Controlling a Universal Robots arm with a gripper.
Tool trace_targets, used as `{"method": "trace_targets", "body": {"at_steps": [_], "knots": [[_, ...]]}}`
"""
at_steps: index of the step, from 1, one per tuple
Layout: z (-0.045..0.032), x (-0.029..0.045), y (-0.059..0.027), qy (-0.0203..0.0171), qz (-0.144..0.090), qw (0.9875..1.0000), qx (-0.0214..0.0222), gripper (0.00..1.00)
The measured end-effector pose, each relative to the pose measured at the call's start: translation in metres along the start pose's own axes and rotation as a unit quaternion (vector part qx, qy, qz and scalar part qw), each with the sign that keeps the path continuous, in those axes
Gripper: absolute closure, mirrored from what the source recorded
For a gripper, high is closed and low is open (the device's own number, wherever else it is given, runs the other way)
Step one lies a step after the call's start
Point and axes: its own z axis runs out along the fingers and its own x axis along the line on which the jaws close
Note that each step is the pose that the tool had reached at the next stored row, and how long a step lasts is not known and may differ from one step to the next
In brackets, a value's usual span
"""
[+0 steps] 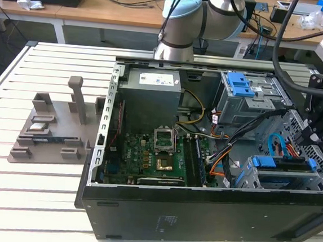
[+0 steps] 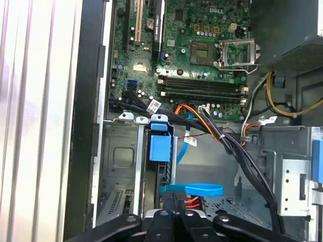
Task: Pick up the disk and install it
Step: 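Insert the second disk wire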
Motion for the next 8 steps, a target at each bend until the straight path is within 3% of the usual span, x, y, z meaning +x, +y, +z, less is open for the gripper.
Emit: {"method": "trace_targets", "body": {"at_steps": [8], "knots": [[-0.0002,0.0,0.0,0.0001,0.0,1.0,0.0,0.89]]}}
